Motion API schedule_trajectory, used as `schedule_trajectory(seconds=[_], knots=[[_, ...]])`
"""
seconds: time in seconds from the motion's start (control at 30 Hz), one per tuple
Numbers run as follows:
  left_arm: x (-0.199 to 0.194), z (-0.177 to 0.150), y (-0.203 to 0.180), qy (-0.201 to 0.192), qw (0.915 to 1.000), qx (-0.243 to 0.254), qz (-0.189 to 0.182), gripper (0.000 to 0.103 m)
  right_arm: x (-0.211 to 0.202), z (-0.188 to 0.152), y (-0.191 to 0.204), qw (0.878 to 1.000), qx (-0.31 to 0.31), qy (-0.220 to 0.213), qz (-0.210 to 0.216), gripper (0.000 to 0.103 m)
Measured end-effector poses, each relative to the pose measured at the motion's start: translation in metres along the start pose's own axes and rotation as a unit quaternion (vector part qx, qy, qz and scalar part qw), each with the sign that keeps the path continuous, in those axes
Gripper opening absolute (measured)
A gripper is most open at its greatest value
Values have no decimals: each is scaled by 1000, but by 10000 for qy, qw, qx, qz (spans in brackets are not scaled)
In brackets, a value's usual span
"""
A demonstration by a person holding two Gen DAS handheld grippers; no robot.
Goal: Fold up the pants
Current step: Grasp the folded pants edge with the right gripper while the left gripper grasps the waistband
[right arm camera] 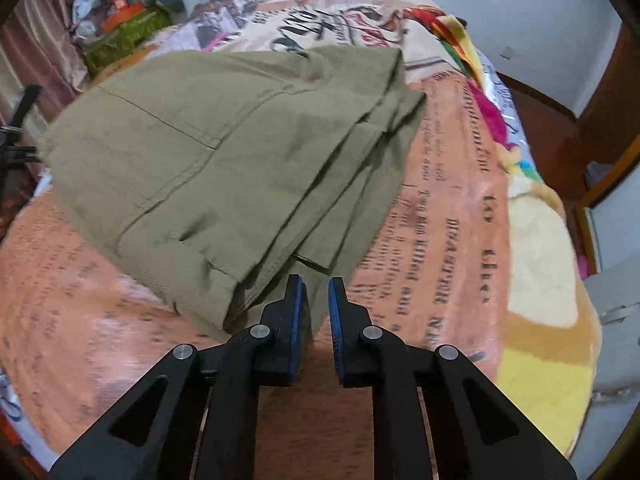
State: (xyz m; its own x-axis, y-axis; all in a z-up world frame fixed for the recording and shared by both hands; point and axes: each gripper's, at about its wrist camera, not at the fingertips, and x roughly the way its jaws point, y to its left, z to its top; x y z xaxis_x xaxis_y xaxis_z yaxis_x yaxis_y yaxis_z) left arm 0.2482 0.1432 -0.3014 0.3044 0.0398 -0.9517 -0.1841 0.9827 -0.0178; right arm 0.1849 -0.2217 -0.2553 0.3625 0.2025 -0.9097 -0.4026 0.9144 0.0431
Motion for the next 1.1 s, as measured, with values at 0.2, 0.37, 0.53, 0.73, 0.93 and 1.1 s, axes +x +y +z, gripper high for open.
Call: schedule_trajectory(seconds=[0.2, 0.37, 0.53, 0.73, 0.93, 1.1], knots=[[-18, -2, -3, -290, 9994, 124, 130, 77, -7, 4, -18, 9996, 228, 87, -112, 12], [-39, 17, 15, -523, 9983, -242, -81, 77, -33, 20, -28, 9986, 363, -342, -189, 23], [-51, 45, 10, -759, 9968, -203, -153, 77, -47, 47, -39, 9949, 574, -822, -78, 37], [-42, 76, -15, -766, 9967, 36, -255, 78, -33, 91, -48, 9916, 704, -1085, 6, 44], [-21, 99, -36, -619, 9973, 231, -331, 78, -7, 125, -62, 9905, 831, -1085, 163, 44], [-2, 108, -44, -408, 9978, 245, -465, 78, 23, 151, -74, 9900, 957, -986, 314, 44]])
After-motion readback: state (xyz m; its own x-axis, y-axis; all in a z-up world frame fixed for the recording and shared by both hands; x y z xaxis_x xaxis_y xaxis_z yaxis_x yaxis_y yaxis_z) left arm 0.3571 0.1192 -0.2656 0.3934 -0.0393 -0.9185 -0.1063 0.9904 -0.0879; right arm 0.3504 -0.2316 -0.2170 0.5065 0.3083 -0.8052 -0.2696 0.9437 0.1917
